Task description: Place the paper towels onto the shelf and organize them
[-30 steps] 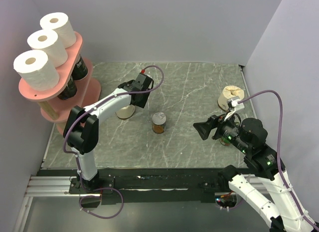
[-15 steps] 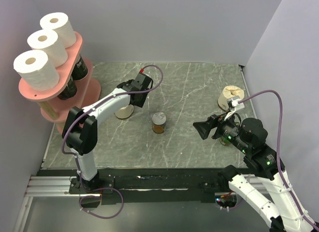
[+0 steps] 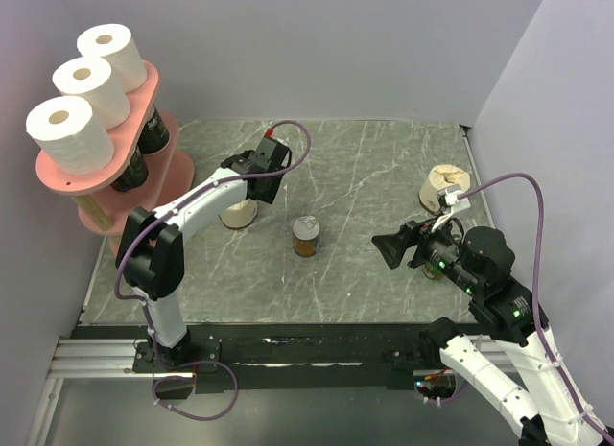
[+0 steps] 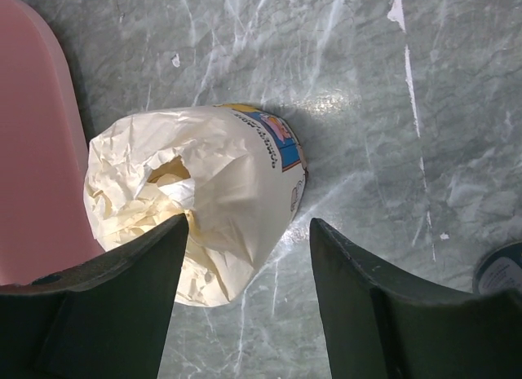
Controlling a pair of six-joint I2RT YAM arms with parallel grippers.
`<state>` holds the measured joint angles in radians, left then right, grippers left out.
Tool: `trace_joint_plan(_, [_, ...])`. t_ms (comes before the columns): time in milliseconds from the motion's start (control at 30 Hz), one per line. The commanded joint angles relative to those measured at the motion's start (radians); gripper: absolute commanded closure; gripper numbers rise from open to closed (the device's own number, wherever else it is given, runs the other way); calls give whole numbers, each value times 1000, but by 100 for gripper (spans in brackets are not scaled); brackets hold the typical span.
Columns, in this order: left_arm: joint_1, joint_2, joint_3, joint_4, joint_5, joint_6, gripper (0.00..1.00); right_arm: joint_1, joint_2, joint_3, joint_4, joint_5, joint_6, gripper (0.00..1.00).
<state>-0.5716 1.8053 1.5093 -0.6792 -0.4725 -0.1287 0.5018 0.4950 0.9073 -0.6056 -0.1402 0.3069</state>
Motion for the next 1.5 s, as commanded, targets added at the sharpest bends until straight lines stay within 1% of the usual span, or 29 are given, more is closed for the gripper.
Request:
trace_joint_plan(0, [15, 14, -17, 20, -12, -17, 33, 6, -36, 28, 1, 22, -20, 10])
trace_joint_plan(333, [32, 40, -101, 55, 6, -32, 39, 6, -52, 24, -3, 28, -15, 10])
trace_joint_plan(567, [39, 39, -112, 61, 26, -15, 50, 4, -46, 25, 3, 19, -9, 10])
trace_joint_plan(667, [45, 38, -113, 61, 31, -11, 50, 4, -41, 28, 3, 17, -6, 10])
trace_joint_plan(767, [50, 42, -121, 66, 41, -14, 46, 3, -42, 30, 4, 21, -8, 10])
trace_joint_plan(900, [53, 49, -132, 72, 43, -14, 43, 4, -42, 30, 4, 22, -6, 10])
trace_joint_plan(1033, [58, 66, -132, 64, 40, -17, 43, 6, -41, 30, 6, 19, -6, 10])
trace_joint_plan(1133, [59, 68, -135, 69, 40, -17, 47, 4, -42, 31, 4, 21, -9, 10])
trace_joint_plan(1167, [59, 66, -133, 69, 32, -15, 51, 6, -44, 31, 1, 22, -8, 10])
trace_joint_plan(1333, [64, 65, -113, 53, -14, -9, 59, 4, -46, 33, 0, 22, -11, 10])
trace_joint_plan(1467, [73, 42, -90, 38, -72, 8, 61, 6, -33, 48, -6, 19, -20, 10])
